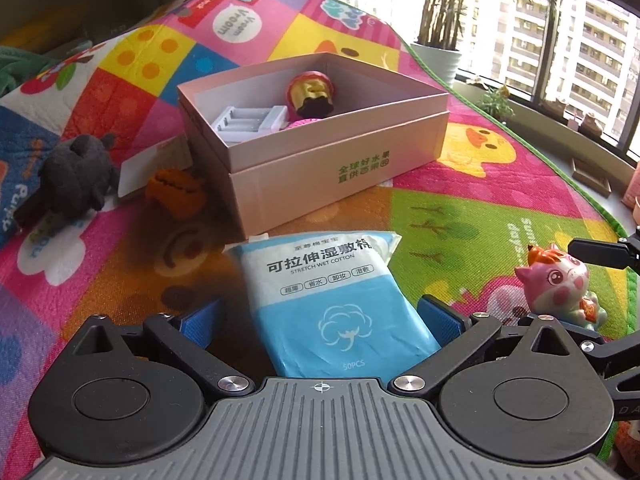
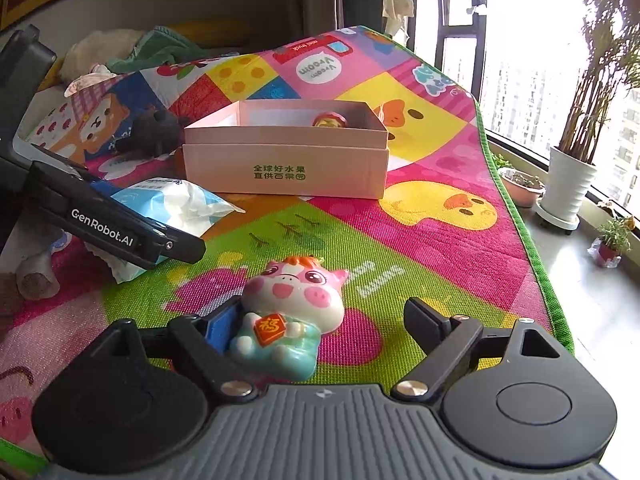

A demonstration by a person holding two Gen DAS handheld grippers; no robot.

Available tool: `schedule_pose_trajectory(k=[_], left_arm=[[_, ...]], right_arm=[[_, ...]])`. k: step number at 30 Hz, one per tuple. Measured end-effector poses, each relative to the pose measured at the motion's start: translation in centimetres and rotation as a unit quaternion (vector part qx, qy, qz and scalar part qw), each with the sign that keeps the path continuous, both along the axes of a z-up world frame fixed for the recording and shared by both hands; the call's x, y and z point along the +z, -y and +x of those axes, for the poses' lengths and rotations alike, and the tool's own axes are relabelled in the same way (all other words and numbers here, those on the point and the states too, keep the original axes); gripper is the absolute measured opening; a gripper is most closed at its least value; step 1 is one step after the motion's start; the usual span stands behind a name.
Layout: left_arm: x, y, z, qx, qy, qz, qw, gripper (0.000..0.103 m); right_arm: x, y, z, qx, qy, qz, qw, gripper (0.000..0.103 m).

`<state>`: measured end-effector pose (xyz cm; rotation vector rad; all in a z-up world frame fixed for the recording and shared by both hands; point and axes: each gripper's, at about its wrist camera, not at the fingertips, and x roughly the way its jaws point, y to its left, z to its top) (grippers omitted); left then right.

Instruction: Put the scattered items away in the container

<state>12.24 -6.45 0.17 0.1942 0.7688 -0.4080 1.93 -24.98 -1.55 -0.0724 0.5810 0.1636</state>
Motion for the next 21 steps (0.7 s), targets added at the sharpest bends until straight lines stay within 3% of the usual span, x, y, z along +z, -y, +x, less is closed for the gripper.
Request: schedule_pose_trajectory(k=[4, 6, 17, 19, 21], left_arm=[[0.3, -0.3, -0.2, 0.0, 0.01, -0.006, 0.9999, 0.075], [0.5, -0.5, -0.4, -0.002, 0.011, -0.009, 0.9999, 0.069], [0.8, -1.8, -3.5, -0.02, 0.01, -0.011, 0.9997, 0.064], [0.8, -2.0, -4.0, -0.018, 0.007, -0.017, 0.9997, 0.065], [0.7, -2.1, -4.2, -0.018, 0.006, -0.023, 0.9996, 0.067]], right_arm=[[0.3, -0.2, -0.2, 0.015, 0.002, 0.002, 1.0, 0.086], [0.3, -0.3, -0.1, 0.017, 0.0, 0.002, 1.0, 0.086], [0.8, 0.6, -0.5, 0.014, 0.001, 0.021, 1.0, 0.086], [0.9, 0.6, -0.4, 0.018, -0.001, 0.026, 1.0, 0.083], [0.9, 0.4, -0.1, 0.023, -0.004, 0.024, 0.999, 0.071]])
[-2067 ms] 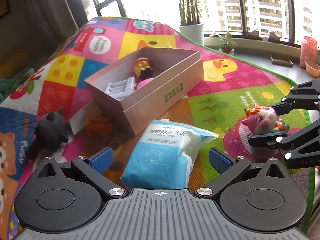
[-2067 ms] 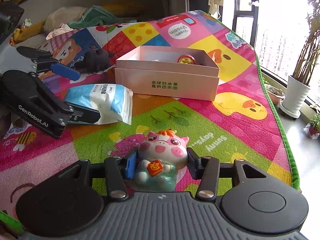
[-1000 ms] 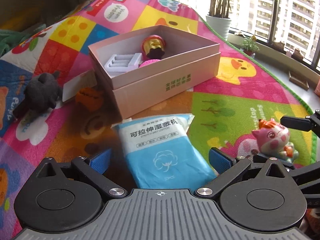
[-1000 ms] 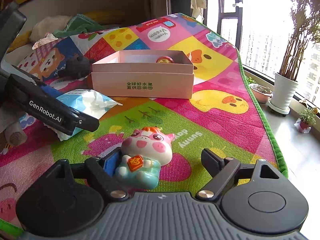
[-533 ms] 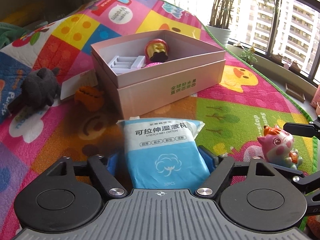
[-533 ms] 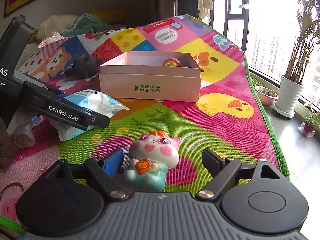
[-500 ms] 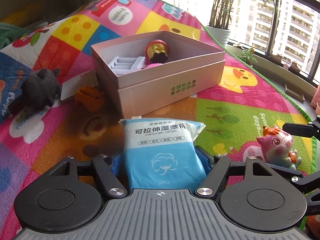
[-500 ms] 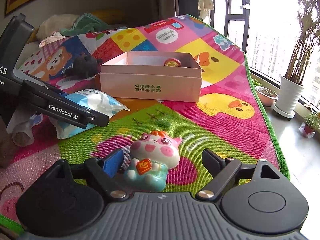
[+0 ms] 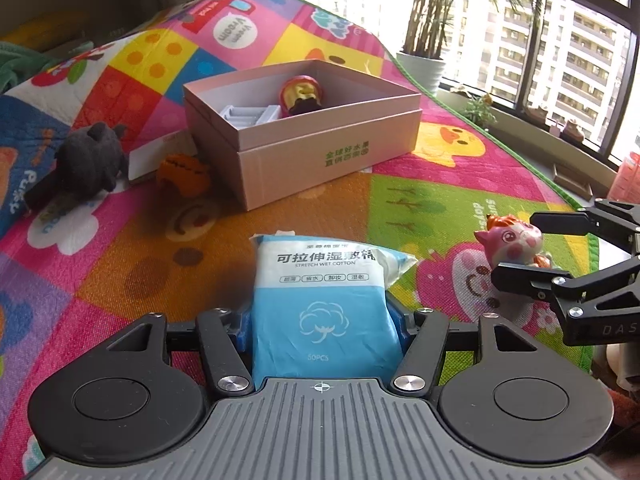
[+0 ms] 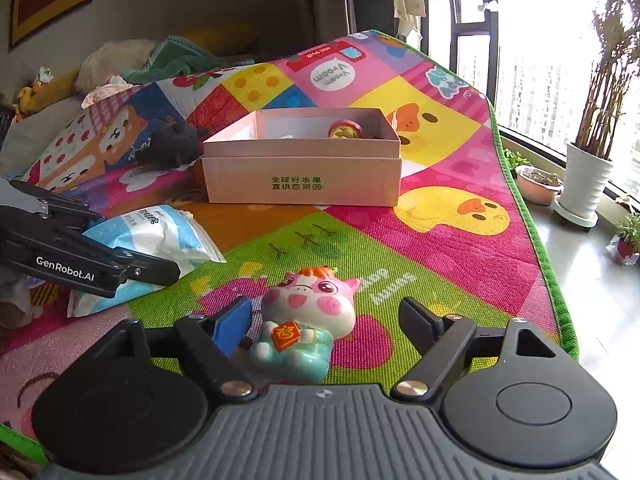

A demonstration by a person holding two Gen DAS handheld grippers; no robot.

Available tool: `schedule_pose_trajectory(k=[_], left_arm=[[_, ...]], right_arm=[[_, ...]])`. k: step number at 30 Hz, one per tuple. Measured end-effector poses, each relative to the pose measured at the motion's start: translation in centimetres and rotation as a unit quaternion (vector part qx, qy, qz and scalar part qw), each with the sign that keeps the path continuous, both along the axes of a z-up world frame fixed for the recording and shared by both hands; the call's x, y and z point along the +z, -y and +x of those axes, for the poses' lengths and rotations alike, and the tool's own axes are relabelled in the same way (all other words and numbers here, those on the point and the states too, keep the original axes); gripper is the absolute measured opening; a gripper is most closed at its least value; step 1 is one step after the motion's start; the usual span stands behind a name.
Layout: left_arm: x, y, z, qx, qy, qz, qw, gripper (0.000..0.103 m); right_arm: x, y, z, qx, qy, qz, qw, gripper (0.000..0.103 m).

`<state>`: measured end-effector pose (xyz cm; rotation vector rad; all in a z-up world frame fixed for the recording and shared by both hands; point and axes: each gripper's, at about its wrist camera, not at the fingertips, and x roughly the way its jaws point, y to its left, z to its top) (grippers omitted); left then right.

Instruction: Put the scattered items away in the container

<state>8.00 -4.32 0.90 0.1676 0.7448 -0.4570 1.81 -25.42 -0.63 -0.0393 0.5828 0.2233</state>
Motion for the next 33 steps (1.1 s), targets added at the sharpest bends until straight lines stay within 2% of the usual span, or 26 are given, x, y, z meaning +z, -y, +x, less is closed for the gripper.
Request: schedule_pose_trajectory(k=[1, 3, 4, 6, 8, 10, 16, 19, 22, 28, 33], left_arm=[[-0.1, 0.0, -0.1, -0.001, 0.0, -0.002, 1.0, 0.07], [-0.2, -0.1, -0.1, -0.002, -0.002, -0.009, 1.0, 0.079], [-0.3, -0.1, -0.1, -0.005, -0.003, -0.011, 0.9999, 0.084], [-0.4, 0.0, -0.2, -0.009, -0.001, -0.013, 0.9999, 0.085], [-0.4, 0.2, -0.5, -0.012, 0.006, -0.008, 0.9999, 0.081], [-0.4, 0.2, -0.7, -0.011, 0.015, 0.002, 0.9998, 0.064], [0.6, -0.1, -1.4, -0.027, 0.026, -0.001, 0.9993, 0.062], [2.4, 0.1, -1.8, -0.034, 0.051, -0.003, 0.9981, 0.062], [4.6, 0.6, -1.3, -0.037, 0.085, 0.01, 0.9956, 0.062], [8.0, 1.9, 4.2, -0.028, 0.132, 0.012, 0.9908, 0.063], [8.3, 2.9, 11.2, -0.008, 0.12, -0.017, 0.9927, 0.063]], right_arm=[[0.0, -0.2, 0.2, 0.002, -0.002, -0.003, 1.0, 0.068], [0.1, -0.5, 0.5, 0.01, -0.009, -0.005, 1.0, 0.053], [0.1, -0.6, 0.7, 0.014, -0.014, -0.006, 1.0, 0.051], [0.3, -1.0, 0.8, 0.016, -0.017, -0.014, 1.0, 0.049], [0.5, -1.2, 0.6, 0.019, -0.015, -0.022, 0.999, 0.049], [0.8, -1.2, 0.4, 0.025, -0.015, -0.023, 0.999, 0.049], [3.0, -0.5, -0.1, 0.036, -0.005, -0.022, 0.999, 0.049], [4.8, 0.2, -0.1, 0.039, 0.018, -0.024, 0.999, 0.049], [6.9, 0.6, 0.4, 0.039, 0.049, -0.032, 0.998, 0.049], [11.0, 1.5, 5.5, 0.042, 0.088, -0.009, 0.995, 0.049], [11.8, 1.9, 12.9, 0.038, 0.085, 0.018, 0.995, 0.049]])
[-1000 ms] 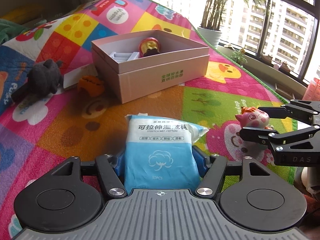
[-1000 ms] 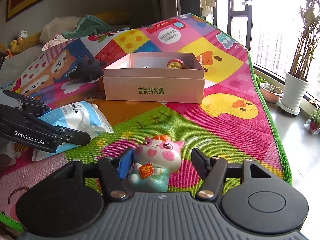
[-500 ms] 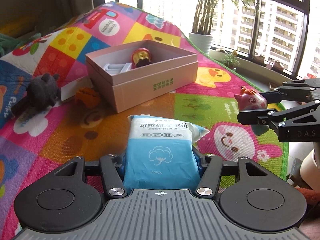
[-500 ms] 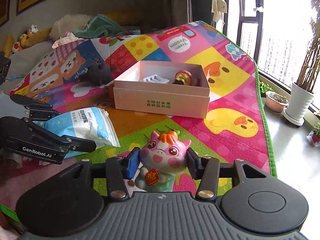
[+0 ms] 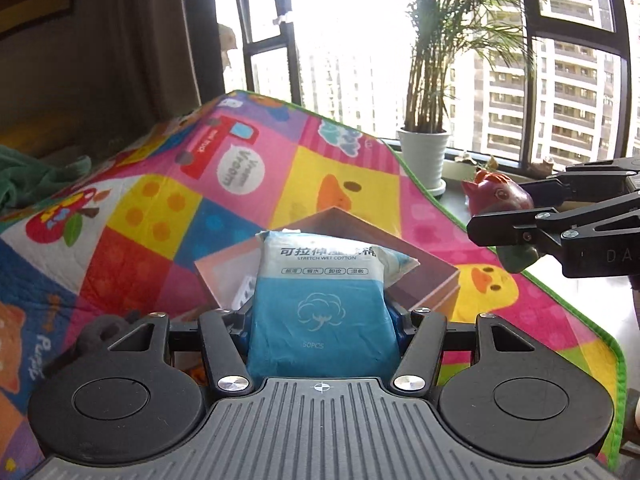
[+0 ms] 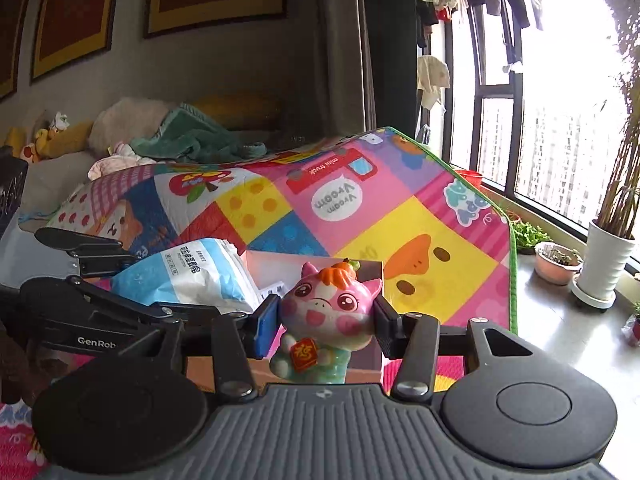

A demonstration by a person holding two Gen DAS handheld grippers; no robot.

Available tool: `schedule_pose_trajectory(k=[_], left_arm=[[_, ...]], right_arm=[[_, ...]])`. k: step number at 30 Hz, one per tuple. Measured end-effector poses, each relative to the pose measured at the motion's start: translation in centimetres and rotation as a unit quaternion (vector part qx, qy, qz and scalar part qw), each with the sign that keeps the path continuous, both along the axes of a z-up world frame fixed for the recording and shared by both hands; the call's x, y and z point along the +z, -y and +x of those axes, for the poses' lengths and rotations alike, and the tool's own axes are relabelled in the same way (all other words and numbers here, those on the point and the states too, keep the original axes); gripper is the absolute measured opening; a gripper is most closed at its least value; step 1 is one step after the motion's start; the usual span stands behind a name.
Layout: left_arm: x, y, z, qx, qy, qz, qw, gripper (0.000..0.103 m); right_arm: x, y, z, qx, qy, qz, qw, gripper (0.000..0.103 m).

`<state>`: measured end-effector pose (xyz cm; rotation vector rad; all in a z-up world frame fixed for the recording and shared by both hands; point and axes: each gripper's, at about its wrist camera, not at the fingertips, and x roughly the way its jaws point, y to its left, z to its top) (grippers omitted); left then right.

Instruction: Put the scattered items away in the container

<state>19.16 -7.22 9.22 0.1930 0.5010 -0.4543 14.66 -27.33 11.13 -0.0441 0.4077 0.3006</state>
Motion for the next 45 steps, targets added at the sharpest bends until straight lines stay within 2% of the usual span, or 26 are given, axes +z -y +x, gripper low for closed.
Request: schedule_pose_trajectory(k=[5, 8, 9, 10, 11, 13, 16, 17, 20, 23, 25, 28, 31, 34, 36, 38, 42, 44, 45], left_arm=[[-1.5, 0.2, 5.7, 0.036, -0.018, -0.029, 0.9988, 0.064], [-2.8, -0.1, 7.3, 0.06, -0.042, -0.063, 0.9953, 0.075], [-3.1, -0.2, 7.2, 0.058, -0.05, -0.072, 0.9945, 0.084], [-3.4, -0.3, 6.7, 0.05, -0.054, -0.076, 0.9944, 0.092], [-3.5, -0.3, 5.9, 0.039, -0.055, -0.076, 0.9948, 0.094], [-3.5, -0.7, 3.9, 0.026, -0.043, -0.072, 0.9962, 0.095], [-3.0, -2.1, 1.2, 0.033, -0.014, -0.075, 0.9965, 0.097], [-3.0, -2.6, 0.5, 0.038, -0.008, -0.076, 0.9963, 0.097], [-3.5, -4.4, -1.0, 0.06, -0.002, -0.067, 0.9959, 0.1], [-4.8, -6.2, -2.2, 0.084, -0.003, -0.039, 0.9957, 0.101], [-5.6, -8.3, -2.6, 0.118, -0.01, -0.026, 0.9926, 0.103], [-6.8, -12.2, -2.8, 0.174, -0.037, -0.046, 0.983, 0.103], [-8.1, -15.8, -2.8, 0.222, -0.064, -0.095, 0.9683, 0.103], [-8.9, -17.8, -2.6, 0.247, -0.087, -0.133, 0.9559, 0.103], [-9.1, -18.0, -2.4, 0.245, -0.097, -0.129, 0.956, 0.103], [-9.1, -17.5, -2.5, 0.236, -0.097, -0.107, 0.961, 0.103], [-9.3, -17.3, -2.8, 0.225, -0.097, -0.103, 0.964, 0.103], [-9.3, -17.5, -2.8, 0.224, -0.097, -0.109, 0.9636, 0.103], [-9.3, -17.5, -2.8, 0.223, -0.097, -0.109, 0.9637, 0.103]], right_arm=[[-1.6, -0.3, 7.0, -0.015, -0.037, 0.018, 0.999, 0.049], [-3.2, -0.9, 9.6, -0.018, -0.064, 0.015, 0.998, 0.049], [-3.7, -1.1, 10.1, -0.022, -0.068, 0.011, 0.997, 0.05], [-4.1, -1.1, 10.3, -0.025, -0.07, 0.008, 0.997, 0.05], [-4.2, -1.0, 10.4, -0.025, -0.069, 0.007, 0.997, 0.053], [-4.3, -0.8, 10.1, -0.026, -0.065, 0.008, 0.998, 0.054], [-4.2, -1.0, 9.8, -0.014, -0.067, 0.009, 0.998, 0.054], [-4.2, -1.3, 9.8, -0.007, -0.072, 0.012, 0.997, 0.05], [-4.4, -2.9, 10.4, 0.016, -0.092, 0.019, 0.995, 0.037], [-4.2, -5.4, 11.5, 0.027, -0.105, 0.017, 0.994, 0.03], [-3.4, -7.2, 11.8, 0.046, -0.104, 0.015, 0.993, 0.03], [-1.8, -10.7, 12.0, 0.093, -0.107, 0.002, 0.99, 0.03], [-1.2, -15.2, 12.1, 0.146, -0.127, -0.037, 0.98, 0.03], [-2.5, -20.6, 11.2, 0.186, -0.135, -0.135, 0.964, 0.03], [-4.2, -23.7, 10.3, 0.197, -0.13, -0.215, 0.948, 0.03], [-5.8, -25.7, 9.9, 0.194, -0.136, -0.265, 0.935, 0.03], [-8.5, -27.3, 10.7, 0.165, -0.167, -0.31, 0.921, 0.031], [-9.2, -27.5, 10.6, 0.162, -0.158, -0.322, 0.919, 0.033], [-9.3, -27.6, 10.2, 0.163, -0.149, -0.331, 0.917, 0.031]])
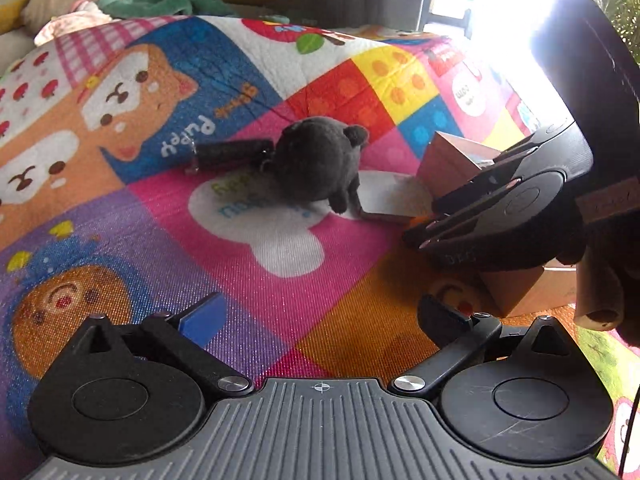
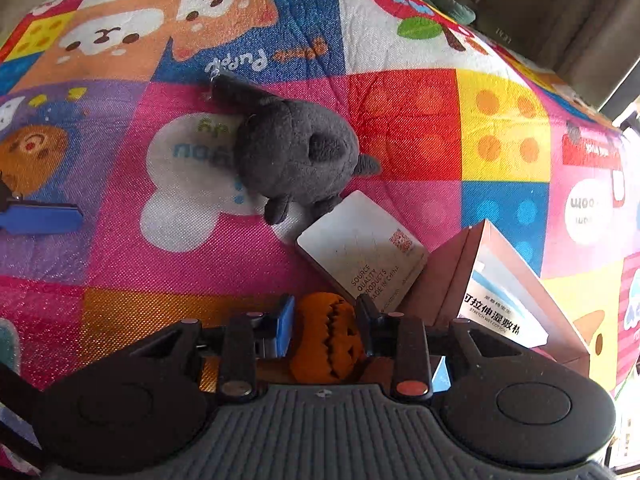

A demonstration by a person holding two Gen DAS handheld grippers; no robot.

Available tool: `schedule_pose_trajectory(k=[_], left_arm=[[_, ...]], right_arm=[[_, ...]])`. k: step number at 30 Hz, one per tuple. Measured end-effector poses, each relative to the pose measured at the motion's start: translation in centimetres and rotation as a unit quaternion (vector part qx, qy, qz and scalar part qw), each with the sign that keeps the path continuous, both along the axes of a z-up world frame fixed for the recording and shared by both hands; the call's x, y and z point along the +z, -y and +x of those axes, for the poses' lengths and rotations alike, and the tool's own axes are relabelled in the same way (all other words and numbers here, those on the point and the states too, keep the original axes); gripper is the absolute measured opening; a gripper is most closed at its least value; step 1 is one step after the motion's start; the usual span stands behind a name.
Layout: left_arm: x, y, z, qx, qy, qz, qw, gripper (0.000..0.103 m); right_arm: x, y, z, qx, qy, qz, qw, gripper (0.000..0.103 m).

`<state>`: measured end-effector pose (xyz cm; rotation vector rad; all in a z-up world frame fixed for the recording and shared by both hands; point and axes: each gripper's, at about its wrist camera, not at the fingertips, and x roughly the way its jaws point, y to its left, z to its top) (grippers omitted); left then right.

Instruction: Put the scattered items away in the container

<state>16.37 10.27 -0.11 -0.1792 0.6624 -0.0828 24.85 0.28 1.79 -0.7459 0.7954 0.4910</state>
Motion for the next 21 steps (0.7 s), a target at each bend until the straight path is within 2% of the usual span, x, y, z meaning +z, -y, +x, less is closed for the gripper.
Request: schedule_pose_trajectory(k=[2, 5, 8, 9, 11, 16, 21], left_arm=[[0.0, 0.0, 0.0, 0.0, 0.0, -0.001, 1.0, 0.103], [0.0, 0.0, 0.0, 0.0, 0.0, 0.001, 1.0, 0.103], [0.0, 0.4, 0.0, -0.005, -0.001, 0.014, 0.9999, 0.103], [0.0, 0.4, 0.0, -0.005, -0.002, 0.015, 0.9999, 0.103], [0.0, 0.4, 0.0, -0.005, -0.002, 0.014, 0.9999, 0.103], [0.0, 0.9, 0.0, -0.004, -0.006, 0.032, 0.9995, 0.103], [0.0, 2.1, 0.3, -0.007, -0.016, 0.072, 0.9972, 0.103]], right_arm=[[0.2, 0.1, -1.0, 0.004, 0.006, 0.004, 1.0, 0.027], [1.3, 0.6, -3.2, 0.016, 0.001, 0.029, 0.999, 0.027], [3.1, 2.4, -6.3, 0.024, 0.024, 0.058, 0.998, 0.026], [3.8, 3.3, -7.4, 0.025, 0.033, 0.07, 0.997, 0.017], [4.6, 5.2, -9.3, 0.023, 0.044, 0.084, 0.995, 0.014], [4.0, 10.9, -11.9, -0.032, 0.035, 0.111, 0.993, 0.013], [2.8, 16.1, -13.0, -0.102, 0.032, 0.169, 0.98, 0.015]])
